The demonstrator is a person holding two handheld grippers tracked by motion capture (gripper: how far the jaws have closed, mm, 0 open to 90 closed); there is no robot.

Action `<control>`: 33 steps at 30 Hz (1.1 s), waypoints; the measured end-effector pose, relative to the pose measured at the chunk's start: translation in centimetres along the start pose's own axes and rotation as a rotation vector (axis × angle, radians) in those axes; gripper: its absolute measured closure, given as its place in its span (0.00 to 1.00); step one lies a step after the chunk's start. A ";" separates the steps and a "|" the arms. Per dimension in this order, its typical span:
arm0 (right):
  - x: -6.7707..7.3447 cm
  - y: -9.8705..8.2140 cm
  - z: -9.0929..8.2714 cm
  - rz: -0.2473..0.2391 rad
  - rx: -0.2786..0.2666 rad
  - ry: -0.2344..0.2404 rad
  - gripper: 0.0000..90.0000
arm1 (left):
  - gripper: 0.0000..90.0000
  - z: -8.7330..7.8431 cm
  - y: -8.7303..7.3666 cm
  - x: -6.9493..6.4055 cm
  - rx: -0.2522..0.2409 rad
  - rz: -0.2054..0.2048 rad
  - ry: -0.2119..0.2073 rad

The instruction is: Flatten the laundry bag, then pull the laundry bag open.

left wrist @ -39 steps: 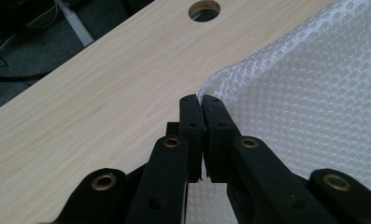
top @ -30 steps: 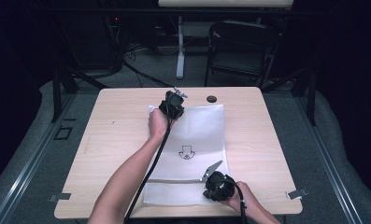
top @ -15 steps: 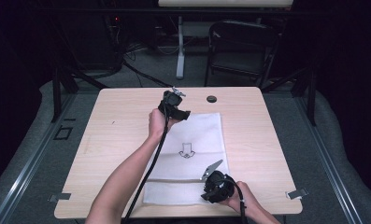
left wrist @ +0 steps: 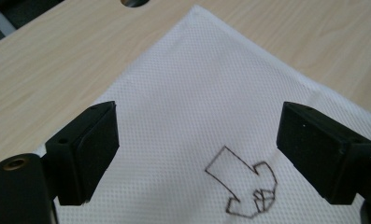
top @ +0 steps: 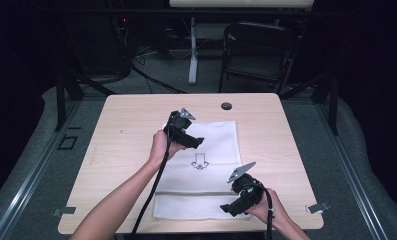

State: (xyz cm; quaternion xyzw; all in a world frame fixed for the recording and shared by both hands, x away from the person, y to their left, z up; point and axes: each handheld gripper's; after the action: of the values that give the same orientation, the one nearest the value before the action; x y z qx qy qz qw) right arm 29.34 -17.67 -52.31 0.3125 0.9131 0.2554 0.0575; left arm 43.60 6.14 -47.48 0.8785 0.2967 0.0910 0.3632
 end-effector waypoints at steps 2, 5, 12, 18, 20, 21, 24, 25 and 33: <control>-0.4 -0.1 -0.4 0.029 -0.009 -0.005 0.14 | 0.11 -0.5 -0.5 -0.9 0.009 0.020 -0.013; -1.0 -0.3 -0.8 0.033 -0.013 -0.028 0.12 | 0.09 -1.4 -1.2 -2.0 0.003 0.039 -0.033; -2.0 -0.9 -2.0 0.037 -0.017 -0.068 0.13 | 0.06 -2.5 -3.0 -3.5 -0.003 0.041 -0.064; -2.8 -1.5 -2.7 0.065 -0.022 -0.100 0.17 | 0.06 -2.5 -4.4 -3.9 -0.005 0.039 -0.077; -3.1 -1.6 -2.9 0.077 -0.028 -0.105 0.19 | 0.06 -2.4 -4.6 -4.1 -0.009 0.045 -0.089; -3.2 -1.6 -3.0 0.087 -0.018 -0.114 0.22 | 0.06 -2.4 -4.7 -4.1 -0.016 0.046 -0.094; -3.5 -1.8 -2.9 0.102 -0.024 -0.123 0.29 | 0.07 -2.1 -4.9 -4.4 -0.010 0.059 -0.098; -3.7 -1.9 -2.9 0.100 -0.014 -0.129 0.33 | 0.07 -2.1 -5.0 -4.6 -0.010 0.064 -0.103; -4.3 -2.2 -2.6 0.138 -0.014 -0.145 0.71 | 0.13 -1.3 -5.0 -6.1 -0.023 0.097 -0.125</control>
State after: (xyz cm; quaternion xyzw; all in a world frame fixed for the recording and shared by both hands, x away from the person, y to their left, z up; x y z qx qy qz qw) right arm 30.91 -22.86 -51.45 0.3918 0.8811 0.2420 0.1080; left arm 35.89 6.18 -49.66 0.8916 0.2296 0.0568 0.3862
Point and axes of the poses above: each handheld gripper's, and its own axes: z roughly forward along the jaws, y roughly out of its top, x roughly to its left, and after that the axes turned 5 degrees about -y, right-handed
